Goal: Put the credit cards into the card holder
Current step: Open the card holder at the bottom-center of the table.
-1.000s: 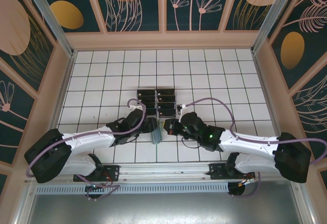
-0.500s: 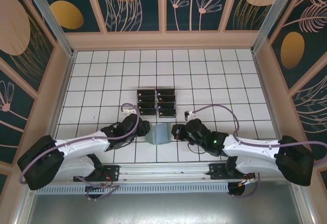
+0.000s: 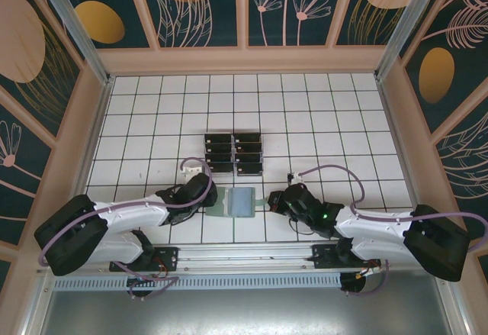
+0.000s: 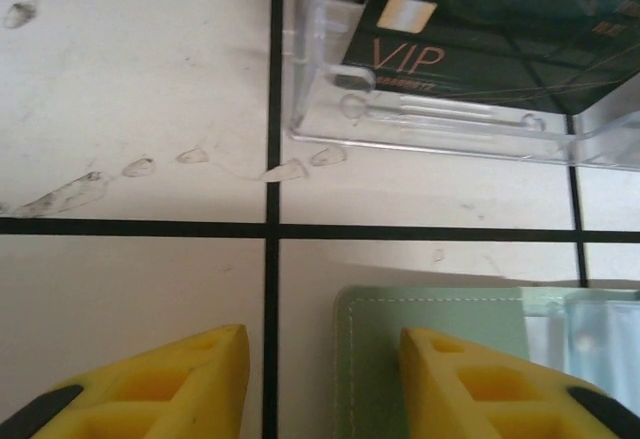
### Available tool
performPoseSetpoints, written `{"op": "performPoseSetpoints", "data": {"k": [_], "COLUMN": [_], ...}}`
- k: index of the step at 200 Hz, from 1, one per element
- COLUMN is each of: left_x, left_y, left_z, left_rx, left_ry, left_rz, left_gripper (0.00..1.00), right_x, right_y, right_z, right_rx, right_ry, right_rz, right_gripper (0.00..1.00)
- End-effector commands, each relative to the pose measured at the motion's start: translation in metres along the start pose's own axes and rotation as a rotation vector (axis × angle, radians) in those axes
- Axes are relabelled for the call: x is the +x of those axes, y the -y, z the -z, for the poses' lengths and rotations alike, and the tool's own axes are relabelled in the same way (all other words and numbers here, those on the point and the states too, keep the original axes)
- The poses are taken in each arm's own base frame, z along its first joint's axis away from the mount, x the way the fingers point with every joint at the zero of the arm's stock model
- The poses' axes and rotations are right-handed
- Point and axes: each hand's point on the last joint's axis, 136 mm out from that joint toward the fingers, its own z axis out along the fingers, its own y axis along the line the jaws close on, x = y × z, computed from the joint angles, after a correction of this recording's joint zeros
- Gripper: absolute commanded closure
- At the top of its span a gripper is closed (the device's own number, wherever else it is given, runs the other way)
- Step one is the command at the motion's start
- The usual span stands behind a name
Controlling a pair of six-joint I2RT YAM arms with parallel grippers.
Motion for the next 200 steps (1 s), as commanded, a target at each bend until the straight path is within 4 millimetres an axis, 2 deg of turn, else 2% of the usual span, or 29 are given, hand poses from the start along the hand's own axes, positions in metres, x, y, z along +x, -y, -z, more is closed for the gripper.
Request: {"op": "performPoseSetpoints", "data": {"k": [1,11,29,88,110,138,200], "left_x": [-0.005,-0.004,-0.004,-0.002,0.0,0.0,0.002], "left_y": [-0.005,-0.005,-0.004,-0.003,-0.004,-0.003,-0.004], "left_z": [0.001,0.002,0.003,0.005,0.004,0.005,0.005], "left_rx": [-0.05,-0.047,-0.035,-0.013,-0.007,-0.003,0.005], "left_ry": [0.014,0.013,0.012,0.009,0.006,0.007,0.009], "left_rz": [-0.038,-0.036,-0.029,-0.016,-0.014,-0.013,-0.005], "left_gripper": [0.54,0.53,0.52,0.52,0.53,0.53,0.53], "right_x": [-0.005,-0.005,-0.004,0.004,0.008,0.015,0.03], "right_y": [-0.002,-0.006,-0.022,-0.072,-0.089,-0.094,-0.085], "right_z": [0.002,0.002,0.005,0.012,0.009,-0.004,-0.027], "right_rx": [-0.004,-0.013,-0.037,-0.044,-0.058,-0.048,-0.021], "right_ry": [0.013,0.004,-0.014,-0.049,-0.063,-0.096,-0.141], "right_rz": [-0.006,-0.001,0.018,0.115,0.143,0.162,0.164], "right_gripper": [0.89,0.81,0.73,0.63,0.6,0.57,0.57]}}
